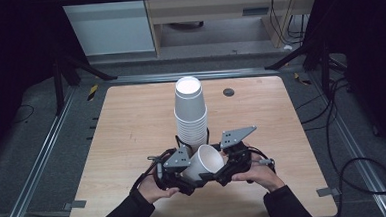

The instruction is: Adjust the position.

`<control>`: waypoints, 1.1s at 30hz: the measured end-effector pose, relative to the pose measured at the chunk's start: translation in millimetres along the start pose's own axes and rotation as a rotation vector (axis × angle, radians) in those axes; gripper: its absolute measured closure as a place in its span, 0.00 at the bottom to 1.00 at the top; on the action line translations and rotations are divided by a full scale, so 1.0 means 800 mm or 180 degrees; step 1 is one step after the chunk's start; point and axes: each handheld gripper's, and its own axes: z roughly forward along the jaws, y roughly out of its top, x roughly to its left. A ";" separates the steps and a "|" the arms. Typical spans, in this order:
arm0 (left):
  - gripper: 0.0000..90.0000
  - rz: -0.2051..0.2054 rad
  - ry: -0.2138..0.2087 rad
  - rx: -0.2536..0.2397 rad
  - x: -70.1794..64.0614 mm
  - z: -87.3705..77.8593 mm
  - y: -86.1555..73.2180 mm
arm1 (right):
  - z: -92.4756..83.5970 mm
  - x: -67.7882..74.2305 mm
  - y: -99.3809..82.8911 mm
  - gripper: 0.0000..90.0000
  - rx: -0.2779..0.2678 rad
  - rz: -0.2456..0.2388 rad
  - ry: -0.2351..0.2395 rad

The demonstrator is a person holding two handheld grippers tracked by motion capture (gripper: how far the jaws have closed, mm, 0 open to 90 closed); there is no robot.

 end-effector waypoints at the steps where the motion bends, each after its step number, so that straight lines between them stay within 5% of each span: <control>1: 0.24 -0.0002 0.0008 0.0003 0.000 0.000 0.000 | 0.000 0.000 0.000 0.05 -0.0005 -0.0008 0.0000; 24: 0.17 -0.0124 0.0005 0.0032 0.007 0.001 -0.006 | -0.013 0.001 0.002 0.11 -0.0081 -0.0046 -0.0096; 33: 0.16 -0.0291 0.0176 0.0118 0.019 -0.008 -0.020 | -0.047 -0.006 0.006 0.11 -0.0209 -0.0026 -0.0359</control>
